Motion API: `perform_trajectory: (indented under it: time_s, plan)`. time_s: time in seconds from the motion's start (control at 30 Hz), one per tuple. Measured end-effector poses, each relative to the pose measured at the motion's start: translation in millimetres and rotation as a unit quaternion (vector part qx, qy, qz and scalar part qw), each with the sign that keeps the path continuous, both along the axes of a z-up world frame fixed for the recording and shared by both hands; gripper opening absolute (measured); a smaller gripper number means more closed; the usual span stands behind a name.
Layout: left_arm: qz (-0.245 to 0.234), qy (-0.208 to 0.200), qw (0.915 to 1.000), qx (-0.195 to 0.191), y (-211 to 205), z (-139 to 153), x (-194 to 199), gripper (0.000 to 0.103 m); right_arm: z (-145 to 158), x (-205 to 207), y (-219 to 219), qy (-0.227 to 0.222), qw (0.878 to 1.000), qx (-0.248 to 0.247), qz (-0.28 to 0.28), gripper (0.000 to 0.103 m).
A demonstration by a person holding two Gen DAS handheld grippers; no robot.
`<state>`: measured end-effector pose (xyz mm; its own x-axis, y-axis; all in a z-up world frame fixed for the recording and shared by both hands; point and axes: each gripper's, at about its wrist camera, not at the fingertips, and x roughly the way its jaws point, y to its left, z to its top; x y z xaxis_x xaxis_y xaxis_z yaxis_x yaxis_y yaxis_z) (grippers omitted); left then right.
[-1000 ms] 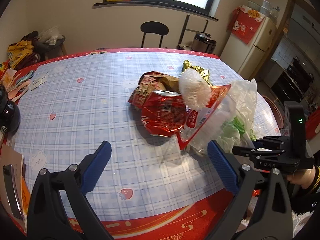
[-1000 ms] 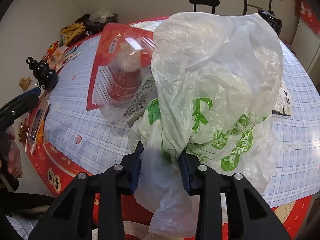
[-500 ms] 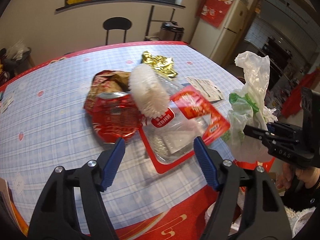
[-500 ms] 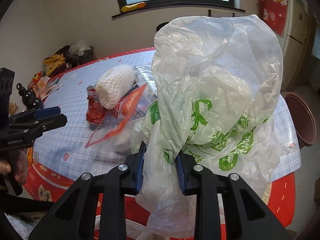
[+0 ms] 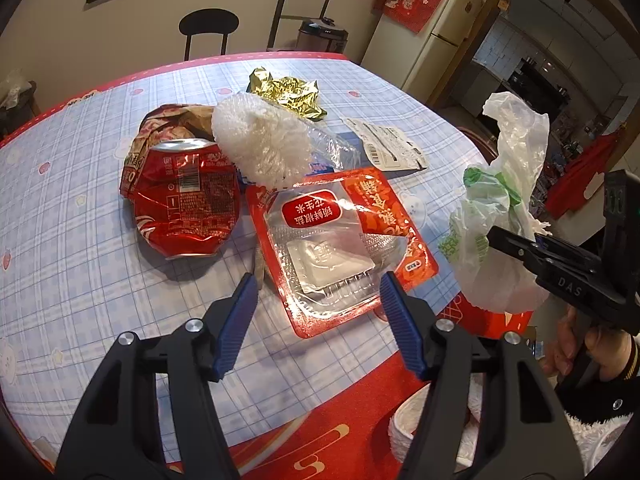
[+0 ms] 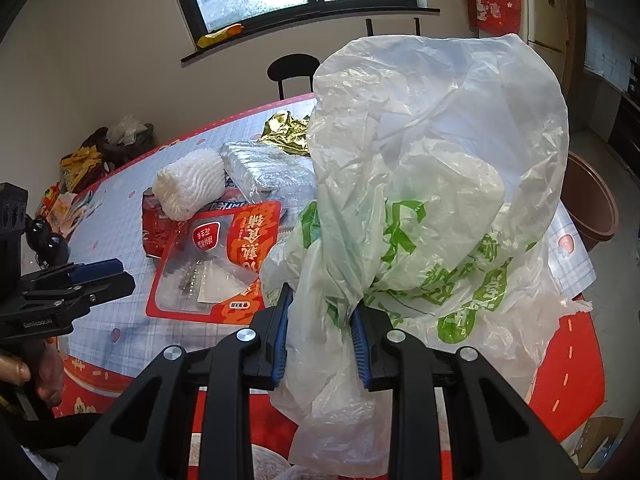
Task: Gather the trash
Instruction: 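Grasp the red-framed clear tray with the left tool while right holds the bag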
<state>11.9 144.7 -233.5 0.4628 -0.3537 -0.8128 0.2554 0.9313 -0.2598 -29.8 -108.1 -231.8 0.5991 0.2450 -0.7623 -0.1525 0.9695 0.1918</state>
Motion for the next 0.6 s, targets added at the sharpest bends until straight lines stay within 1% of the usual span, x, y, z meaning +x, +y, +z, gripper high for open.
perform_trajectory:
  time_s: [0.1,0.27,0.3,0.33,0.47,0.6]
  plan:
    - [0.01,0.019,0.9997,-0.005,1,-9,5,0.056,-1,1,0,0.0,1.0,0.0,0.005,0.027]
    - [0.035,0.041,0.9984,-0.018,7,-23,12,0.055,-5,4,1,0.008,1.0,0.002,0.015,0.027]
    - [0.04,0.045,0.998,-0.02,8,-26,14,0.053,-6,4,0,0.01,1.0,0.003,0.016,0.027]
    - [0.048,0.053,0.9972,-0.023,10,-30,17,0.05,-7,4,1,0.011,1.0,0.003,0.017,0.027]
    - [0.076,0.086,0.9921,-0.051,17,-47,31,0.047,-8,6,4,0.015,1.0,0.001,0.024,0.027]
    - [0.086,0.107,0.9889,-0.056,11,-61,40,0.044,-7,6,5,0.015,0.999,-0.003,0.028,0.027]
